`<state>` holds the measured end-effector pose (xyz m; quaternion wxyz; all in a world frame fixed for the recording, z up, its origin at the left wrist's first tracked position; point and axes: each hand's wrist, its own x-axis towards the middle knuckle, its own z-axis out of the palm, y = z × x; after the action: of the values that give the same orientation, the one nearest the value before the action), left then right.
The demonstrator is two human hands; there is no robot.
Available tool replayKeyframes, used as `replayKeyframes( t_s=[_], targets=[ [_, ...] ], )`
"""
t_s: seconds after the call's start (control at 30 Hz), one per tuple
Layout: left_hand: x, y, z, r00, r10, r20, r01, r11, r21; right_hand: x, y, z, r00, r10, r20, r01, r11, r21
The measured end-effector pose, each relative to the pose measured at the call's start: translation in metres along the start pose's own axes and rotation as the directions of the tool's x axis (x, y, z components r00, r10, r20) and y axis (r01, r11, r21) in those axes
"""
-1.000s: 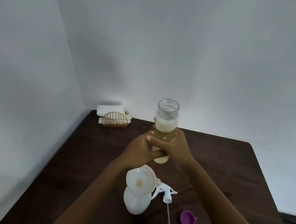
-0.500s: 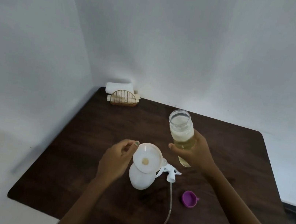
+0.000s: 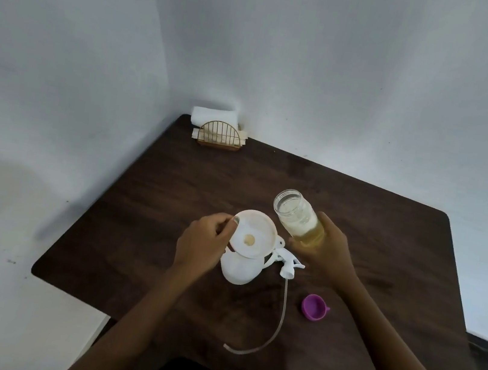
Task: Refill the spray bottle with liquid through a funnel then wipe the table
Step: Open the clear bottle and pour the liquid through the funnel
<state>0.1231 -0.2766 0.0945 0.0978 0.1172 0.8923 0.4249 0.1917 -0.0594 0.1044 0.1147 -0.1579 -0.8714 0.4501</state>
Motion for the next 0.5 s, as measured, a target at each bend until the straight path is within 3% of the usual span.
replayKeyframes(
  t_s=[0.5],
  targets=[
    [0.0,-0.004,0.007,0.999,0.014,-0.043,-0.013,1.0,0.027,0.004,0.018,0.002,0.998,-0.037,0.049,0.047,0.974,-0.221]
  ],
)
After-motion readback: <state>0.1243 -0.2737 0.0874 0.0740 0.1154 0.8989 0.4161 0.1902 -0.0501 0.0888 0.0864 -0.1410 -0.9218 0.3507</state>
